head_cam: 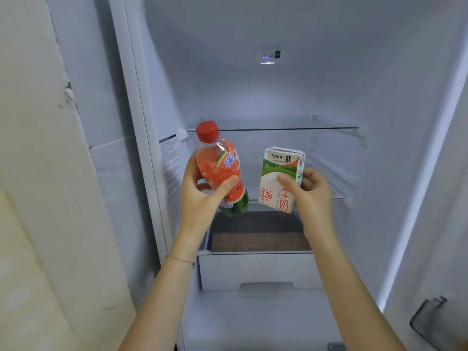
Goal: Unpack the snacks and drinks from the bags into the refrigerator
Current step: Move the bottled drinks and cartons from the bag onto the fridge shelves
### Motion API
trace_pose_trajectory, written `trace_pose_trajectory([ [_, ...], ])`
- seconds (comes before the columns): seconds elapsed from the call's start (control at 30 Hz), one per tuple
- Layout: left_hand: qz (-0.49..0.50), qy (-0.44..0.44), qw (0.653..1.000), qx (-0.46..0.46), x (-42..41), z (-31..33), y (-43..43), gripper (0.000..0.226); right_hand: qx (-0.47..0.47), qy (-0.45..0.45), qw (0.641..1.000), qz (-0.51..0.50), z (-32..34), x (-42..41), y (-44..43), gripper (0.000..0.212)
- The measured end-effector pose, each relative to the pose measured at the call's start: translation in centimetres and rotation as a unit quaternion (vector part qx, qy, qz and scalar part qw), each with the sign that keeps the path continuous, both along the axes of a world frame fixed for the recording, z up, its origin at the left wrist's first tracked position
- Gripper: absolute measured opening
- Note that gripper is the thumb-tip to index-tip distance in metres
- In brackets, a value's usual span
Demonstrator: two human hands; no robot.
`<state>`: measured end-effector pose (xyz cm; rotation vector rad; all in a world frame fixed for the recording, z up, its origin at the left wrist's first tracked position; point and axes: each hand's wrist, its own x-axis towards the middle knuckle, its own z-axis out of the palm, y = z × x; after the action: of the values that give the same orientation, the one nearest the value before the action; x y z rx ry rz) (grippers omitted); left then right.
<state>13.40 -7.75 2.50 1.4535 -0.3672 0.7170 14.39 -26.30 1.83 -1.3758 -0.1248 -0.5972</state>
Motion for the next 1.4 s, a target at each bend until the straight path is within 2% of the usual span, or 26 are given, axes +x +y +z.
trace_pose_trajectory([
  [0.13, 0.006, -0.003, 0.999, 0.042, 3.0, -0.7, 0.5, 0.082, -0.004, 0.006, 1.000, -0.027, 0.0, 1.8, 0.8, 0.033],
  [0.33, 0.010, -0.013, 0.994, 0.104, 5.5, -1.1, 1.0, 0.069, -0.028, 0.003, 1.000, -0.012, -0.4, 3.7, 1.5, 0.030],
  [0.97, 0.024, -0.045, 0.981, 0.190, 12.4, -3.3, 0.6, 0.077, 0.002, 0.040, 0.999, -0.002, -2.4, 7.8, 0.8, 0.027],
  [1.13, 0.060, -0.019, 0.979, 0.194, 13.6, -4.2, 0.1, 0.075, 0.020, 0.052, 0.998, -0.003, -3.2, 8.1, 0.2, 0.027],
  [1.4, 0.113, -0.011, 0.932, 0.343, 14.4, -6.5, -0.5, 0.077, 0.035, 0.056, 0.998, 0.000, -4.2, 8.2, -0.2, 0.026],
])
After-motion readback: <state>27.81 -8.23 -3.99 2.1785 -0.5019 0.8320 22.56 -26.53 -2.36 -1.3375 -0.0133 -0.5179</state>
